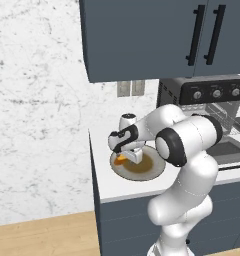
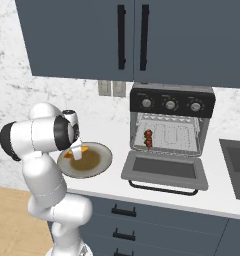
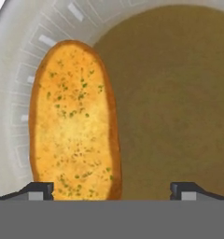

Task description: Pick up the kebab skewer and baguette bread, and place them inside the toaster oven. Close the toaster oven door and start by setting the timer.

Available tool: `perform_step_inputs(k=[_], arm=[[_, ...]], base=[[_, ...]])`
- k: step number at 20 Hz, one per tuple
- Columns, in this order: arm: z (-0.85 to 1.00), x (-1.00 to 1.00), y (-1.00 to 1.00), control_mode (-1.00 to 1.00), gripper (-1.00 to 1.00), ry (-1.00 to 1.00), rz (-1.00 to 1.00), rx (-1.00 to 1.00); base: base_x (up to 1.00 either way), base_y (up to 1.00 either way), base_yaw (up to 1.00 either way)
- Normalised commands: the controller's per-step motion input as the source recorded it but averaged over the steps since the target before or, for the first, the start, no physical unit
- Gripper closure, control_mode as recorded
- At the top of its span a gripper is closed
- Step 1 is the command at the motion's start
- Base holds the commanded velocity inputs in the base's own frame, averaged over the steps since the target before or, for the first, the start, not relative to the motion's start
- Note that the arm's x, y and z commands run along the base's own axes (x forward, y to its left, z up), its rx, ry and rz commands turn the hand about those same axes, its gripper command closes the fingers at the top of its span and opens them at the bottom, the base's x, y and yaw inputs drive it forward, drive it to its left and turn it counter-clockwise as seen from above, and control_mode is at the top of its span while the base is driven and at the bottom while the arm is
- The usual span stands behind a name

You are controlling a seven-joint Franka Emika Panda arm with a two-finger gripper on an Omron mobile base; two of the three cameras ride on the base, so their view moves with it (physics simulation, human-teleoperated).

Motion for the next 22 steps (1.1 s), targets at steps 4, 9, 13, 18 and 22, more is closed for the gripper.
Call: perform_step_inputs(k=[4,9,13,18,22], arm=[[-0.08,0.0,0.0,-1.0,-1.0,0.0,-0.01,0.0],[-0.02,0.04,0.02,-1.0,-1.0,0.0,-0.02,0.0],[0.0,0.1,0.14,-1.0,-1.0,0.0,-0.01,0.0],[-0.22,0.14,0.13,-1.0,-1.0,0.0,-0.01,0.0],[-0.41,0.01,0.08,-1.0,-1.0,0.01,-0.01,0.0]], base=[[0.0,0.0,0.0],[0.0,0.0,0.0],[0.0,0.0,0.0],[0.0,0.0,0.0],[0.0,0.0,0.0]])
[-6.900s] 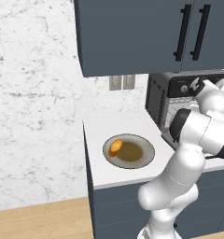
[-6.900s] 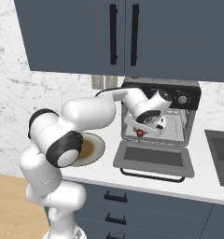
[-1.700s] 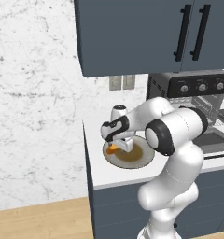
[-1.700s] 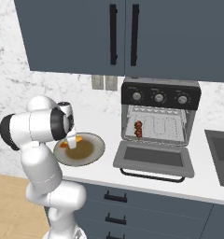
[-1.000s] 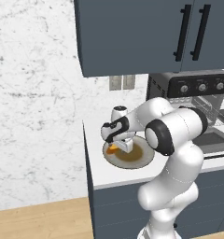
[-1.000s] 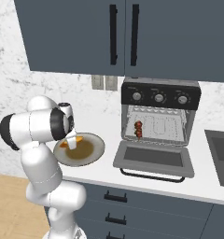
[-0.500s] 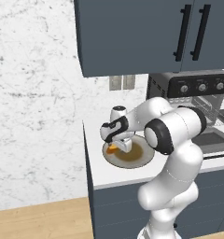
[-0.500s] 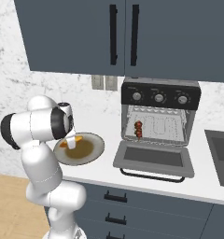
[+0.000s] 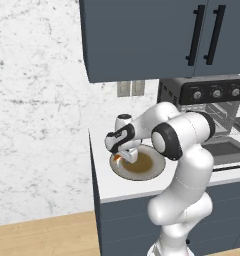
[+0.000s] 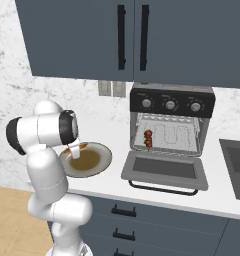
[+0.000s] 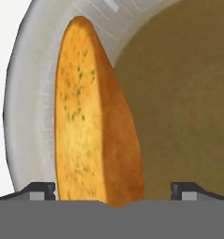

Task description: Pick up the kebab skewer and baguette bread, and place them inside the toaster oven. Close the toaster oven door and start by setting the timer.

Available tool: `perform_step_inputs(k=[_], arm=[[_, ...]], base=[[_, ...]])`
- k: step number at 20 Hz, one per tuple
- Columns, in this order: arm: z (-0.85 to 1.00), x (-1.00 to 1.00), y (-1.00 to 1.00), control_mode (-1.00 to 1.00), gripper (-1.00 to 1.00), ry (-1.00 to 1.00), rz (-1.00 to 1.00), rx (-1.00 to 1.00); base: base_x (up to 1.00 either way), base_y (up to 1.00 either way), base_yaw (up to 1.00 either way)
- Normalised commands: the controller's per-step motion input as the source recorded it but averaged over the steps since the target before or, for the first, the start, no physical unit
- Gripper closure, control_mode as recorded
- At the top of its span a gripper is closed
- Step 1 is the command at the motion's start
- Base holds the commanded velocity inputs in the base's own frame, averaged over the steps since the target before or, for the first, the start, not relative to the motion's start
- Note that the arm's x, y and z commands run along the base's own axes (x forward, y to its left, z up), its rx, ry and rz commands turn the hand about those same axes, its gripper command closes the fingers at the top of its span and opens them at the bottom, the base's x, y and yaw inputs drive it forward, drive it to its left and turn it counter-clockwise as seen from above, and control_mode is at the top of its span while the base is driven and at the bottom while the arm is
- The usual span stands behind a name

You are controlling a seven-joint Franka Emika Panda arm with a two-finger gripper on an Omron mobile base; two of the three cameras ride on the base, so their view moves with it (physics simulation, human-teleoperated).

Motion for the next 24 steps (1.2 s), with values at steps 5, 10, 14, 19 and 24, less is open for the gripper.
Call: perform_step_inputs(k=[5,10,14,19,24], arm=[[-0.38,-0.11,0.0,-1.0,1.0,0.0,-0.01,0.0],[-0.01,-0.08,0.0,-1.0,1.0,0.0,-0.01,0.0],[0.01,-0.08,-0.13,-1.0,1.0,0.0,0.0,0.0],[0.56,-0.31,-0.37,-1.0,1.0,0.0,0.0,0.11],[0.95,-0.65,-0.68,-1.0,1.0,-0.01,0.0,0.19]], base=[[0.0,0.0,0.0],[0.0,0.0,0.0],[0.0,0.0,0.0],[0.0,0.0,0.0],[0.0,0.0,0.0]])
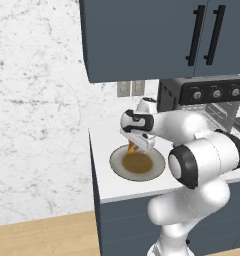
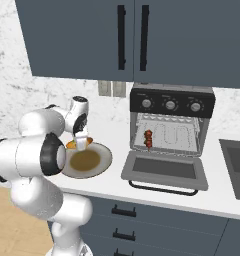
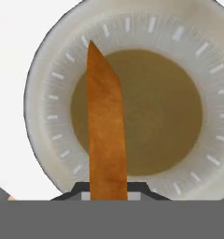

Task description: Pick up the kebab skewer and baguette bread, and place them inside the toaster oven. Close the toaster oven door and start by setting the timer.

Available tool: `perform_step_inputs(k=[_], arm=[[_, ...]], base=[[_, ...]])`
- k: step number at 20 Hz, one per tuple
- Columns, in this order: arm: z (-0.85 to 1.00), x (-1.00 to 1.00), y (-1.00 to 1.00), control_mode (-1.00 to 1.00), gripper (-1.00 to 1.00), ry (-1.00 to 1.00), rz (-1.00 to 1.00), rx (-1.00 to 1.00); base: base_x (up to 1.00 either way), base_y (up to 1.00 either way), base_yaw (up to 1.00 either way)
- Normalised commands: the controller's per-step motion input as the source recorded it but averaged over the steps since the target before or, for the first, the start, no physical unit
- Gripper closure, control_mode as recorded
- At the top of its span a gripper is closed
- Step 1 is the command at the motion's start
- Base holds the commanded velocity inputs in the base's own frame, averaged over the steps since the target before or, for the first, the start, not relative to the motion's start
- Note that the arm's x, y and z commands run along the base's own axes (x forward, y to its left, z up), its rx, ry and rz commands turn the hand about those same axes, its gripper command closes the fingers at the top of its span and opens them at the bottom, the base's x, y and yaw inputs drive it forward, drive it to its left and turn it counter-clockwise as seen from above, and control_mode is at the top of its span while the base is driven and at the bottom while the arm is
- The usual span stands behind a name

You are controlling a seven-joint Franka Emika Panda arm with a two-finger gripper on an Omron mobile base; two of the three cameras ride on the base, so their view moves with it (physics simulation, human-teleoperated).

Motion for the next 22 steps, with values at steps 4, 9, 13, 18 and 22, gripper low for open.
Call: perform_step_inputs(k=[4,9,13,18,22], arm=[[0.84,-0.84,-0.89,-1.0,1.0,-0.01,0.02,0.2],[0.75,-0.72,-0.96,-1.0,1.0,0.0,0.05,0.21],[0.73,-0.62,-1.0,-1.0,1.0,0.0,0.09,0.18],[0.75,-0.58,-0.99,-1.0,1.0,-0.01,0.21,0.11],[0.43,-0.29,-1.0,-1.0,1.0,-0.05,0.27,0.04]], base=[[0.0,0.0,0.0],[0.0,0.0,0.0],[0.0,0.0,0.0],[0.0,0.0,0.0],[0.0,0.0,0.0]])
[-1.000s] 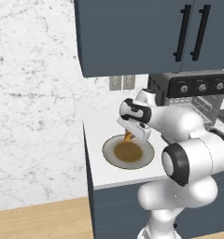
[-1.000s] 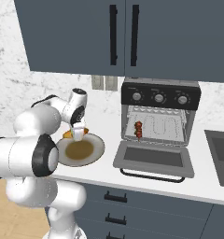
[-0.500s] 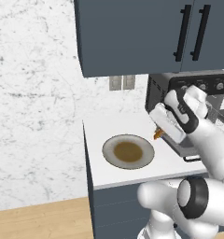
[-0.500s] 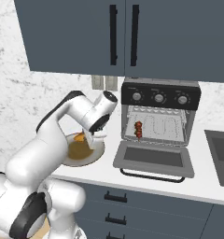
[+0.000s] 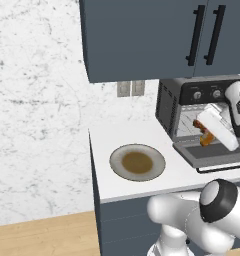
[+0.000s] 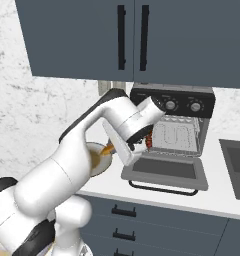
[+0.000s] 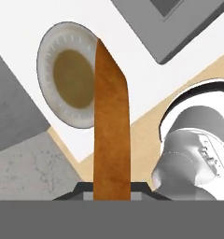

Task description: Pick up the kebab skewer and baguette bread, and place them inside the toaster oven. Close the toaster oven door and start by setting the timer.

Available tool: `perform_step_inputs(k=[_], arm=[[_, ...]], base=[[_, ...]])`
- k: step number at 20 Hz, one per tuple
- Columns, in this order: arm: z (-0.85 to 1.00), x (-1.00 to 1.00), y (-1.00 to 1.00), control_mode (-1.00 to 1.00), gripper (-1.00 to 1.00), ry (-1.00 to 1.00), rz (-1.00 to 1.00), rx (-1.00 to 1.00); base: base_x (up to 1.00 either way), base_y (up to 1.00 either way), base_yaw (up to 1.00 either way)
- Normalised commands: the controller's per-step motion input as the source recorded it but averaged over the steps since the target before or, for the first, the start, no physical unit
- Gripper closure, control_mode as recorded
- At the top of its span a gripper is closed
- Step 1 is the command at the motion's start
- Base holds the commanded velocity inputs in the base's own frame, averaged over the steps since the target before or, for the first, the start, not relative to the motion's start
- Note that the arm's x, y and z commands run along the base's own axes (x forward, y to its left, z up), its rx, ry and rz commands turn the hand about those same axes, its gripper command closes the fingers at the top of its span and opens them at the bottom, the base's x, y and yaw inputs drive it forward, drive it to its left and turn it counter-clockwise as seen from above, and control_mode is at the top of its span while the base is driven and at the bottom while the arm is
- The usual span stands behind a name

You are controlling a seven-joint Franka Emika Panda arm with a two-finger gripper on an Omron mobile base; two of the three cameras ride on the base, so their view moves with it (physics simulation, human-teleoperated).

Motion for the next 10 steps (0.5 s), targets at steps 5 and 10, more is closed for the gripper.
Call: perform_step_inputs(k=[5,10], arm=[[0.18,0.0,-1.0,-1.0,1.0,-0.11,0.29,0.0],[-0.01,0.03,-0.87,-1.0,1.0,-0.19,0.27,0.0]], base=[[0.0,0.0,0.0],[0.0,0.0,0.0]])
